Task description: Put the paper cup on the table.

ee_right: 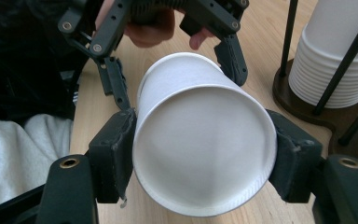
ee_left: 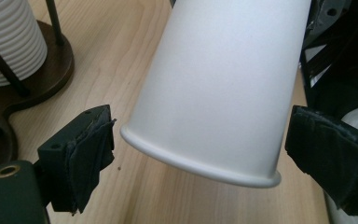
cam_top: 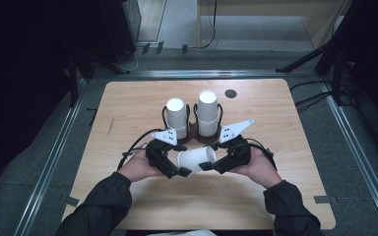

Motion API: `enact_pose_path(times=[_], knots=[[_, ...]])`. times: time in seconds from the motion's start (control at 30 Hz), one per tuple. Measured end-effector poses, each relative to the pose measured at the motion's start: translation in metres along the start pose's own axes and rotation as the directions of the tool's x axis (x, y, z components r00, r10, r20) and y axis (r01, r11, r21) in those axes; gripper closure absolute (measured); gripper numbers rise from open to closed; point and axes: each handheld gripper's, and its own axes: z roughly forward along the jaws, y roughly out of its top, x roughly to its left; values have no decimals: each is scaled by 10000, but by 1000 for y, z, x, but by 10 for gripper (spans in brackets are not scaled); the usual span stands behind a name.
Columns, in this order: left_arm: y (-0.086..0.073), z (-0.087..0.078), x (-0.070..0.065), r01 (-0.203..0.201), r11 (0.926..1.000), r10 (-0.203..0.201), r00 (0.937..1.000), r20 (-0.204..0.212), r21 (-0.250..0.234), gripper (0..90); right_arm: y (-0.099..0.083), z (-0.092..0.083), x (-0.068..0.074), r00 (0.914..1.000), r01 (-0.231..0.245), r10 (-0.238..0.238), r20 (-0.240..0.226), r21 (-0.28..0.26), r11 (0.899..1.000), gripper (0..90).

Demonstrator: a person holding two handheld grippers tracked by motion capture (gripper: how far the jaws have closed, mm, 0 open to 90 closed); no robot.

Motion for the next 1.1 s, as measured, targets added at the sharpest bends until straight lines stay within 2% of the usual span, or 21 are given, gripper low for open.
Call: enact_pose_path(times=[0.07,0.37,0.53,0.63,0.77,0.93,1.0,1.1], knots=[[0,0,-1,98,9997,-96,9999,114,-209,84,1,-2,1,10000,29,-29,-64,-116,9999,330],[-2,-5,-4,54,9958,-43,9999,125,-914,90,7,-6,0,9992,-41,14,-403,-675,9977,330],[-5,-11,-6,2,9914,22,9998,183,-1311,161,9,-7,-1,9978,-139,84,-656,-849,9963,330],[-6,-15,-8,-160,9908,165,9999,26,-1341,183,10,-5,-2,9971,-143,71,-760,-941,9955,332],[-8,-17,-6,-47,9911,86,9996,286,-1329,211,11,-5,-2,9957,-219,131,-915,-963,9951,334],[-7,-19,-6,-151,9933,179,9996,238,-1148,229,13,-3,-1,9963,-199,122,-854,-898,9958,328],[-6,-20,-5,-175,9946,193,9997,170,-1020,233,13,-2,-1,9966,-191,121,-821,-856,9961,266],[-7,-23,-3,-76,9966,84,9999,98,-816,232,13,-4,-1,9981,-108,54,-621,-868,9962,256]])
